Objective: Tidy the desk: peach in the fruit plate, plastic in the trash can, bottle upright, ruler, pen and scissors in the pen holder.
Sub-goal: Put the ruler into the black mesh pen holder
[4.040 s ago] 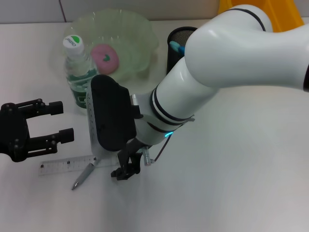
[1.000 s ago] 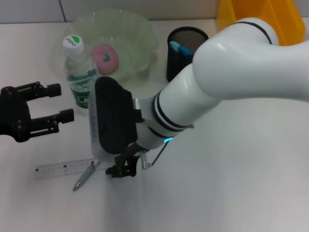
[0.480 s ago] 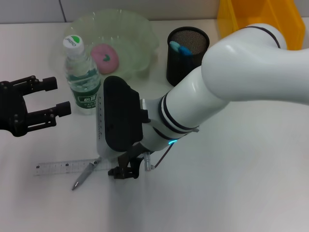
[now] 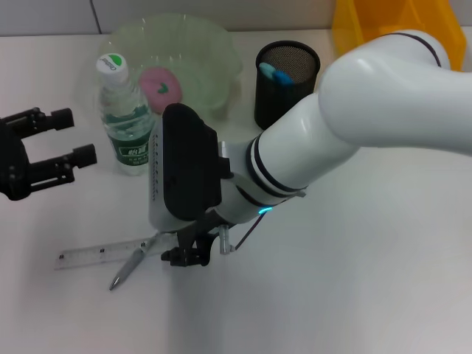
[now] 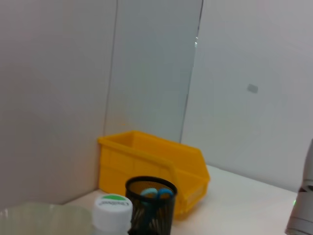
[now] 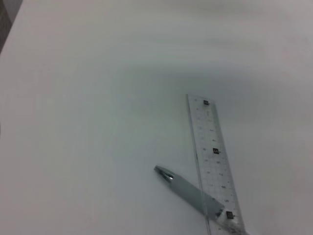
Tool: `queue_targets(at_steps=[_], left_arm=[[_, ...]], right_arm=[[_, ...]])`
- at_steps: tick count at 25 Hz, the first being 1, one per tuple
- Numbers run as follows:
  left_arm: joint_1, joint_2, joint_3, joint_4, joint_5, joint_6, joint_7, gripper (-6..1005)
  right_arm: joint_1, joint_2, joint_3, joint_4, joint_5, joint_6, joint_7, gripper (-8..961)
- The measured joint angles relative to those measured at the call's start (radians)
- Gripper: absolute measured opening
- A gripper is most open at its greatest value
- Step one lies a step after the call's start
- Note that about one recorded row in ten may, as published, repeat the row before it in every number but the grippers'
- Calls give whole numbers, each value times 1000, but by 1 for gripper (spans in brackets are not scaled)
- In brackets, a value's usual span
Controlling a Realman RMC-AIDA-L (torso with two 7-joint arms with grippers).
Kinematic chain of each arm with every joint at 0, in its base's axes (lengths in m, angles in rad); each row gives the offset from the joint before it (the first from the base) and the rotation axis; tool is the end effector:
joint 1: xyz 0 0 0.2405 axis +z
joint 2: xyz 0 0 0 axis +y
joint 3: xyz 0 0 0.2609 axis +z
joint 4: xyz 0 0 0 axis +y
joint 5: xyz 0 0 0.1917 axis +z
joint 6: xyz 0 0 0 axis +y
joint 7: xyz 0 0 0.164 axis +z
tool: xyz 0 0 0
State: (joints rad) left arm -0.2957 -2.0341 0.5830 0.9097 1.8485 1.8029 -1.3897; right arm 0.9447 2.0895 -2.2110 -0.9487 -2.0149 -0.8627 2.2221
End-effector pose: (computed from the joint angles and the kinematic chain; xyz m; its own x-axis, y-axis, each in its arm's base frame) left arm -0.2789 0.2734 0.0613 0.7604 0.2276 0.6082 0.4619 -0.8478 -0.2603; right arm 0.0977 0.3095 -0.1846 0.9681 0.1041 0.2279 0.1172 -0.9921 -0.0448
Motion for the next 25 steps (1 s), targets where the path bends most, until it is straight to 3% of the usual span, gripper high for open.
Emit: queue_targets(at_steps=[10,17,25], left_arm=[[-8,-7,-20,7,-3,-2,1,738],[-11,-10,-20,9,-3,-4,2,738],[-11,-11,-20,2,-3,-3,11,738]], right_arm=[[-58,0,75,-67,-55,-49,0,386],[-15,0,119,-69,-68,-141,21,387],[61,3,150,-10,-76,-191,42,532]])
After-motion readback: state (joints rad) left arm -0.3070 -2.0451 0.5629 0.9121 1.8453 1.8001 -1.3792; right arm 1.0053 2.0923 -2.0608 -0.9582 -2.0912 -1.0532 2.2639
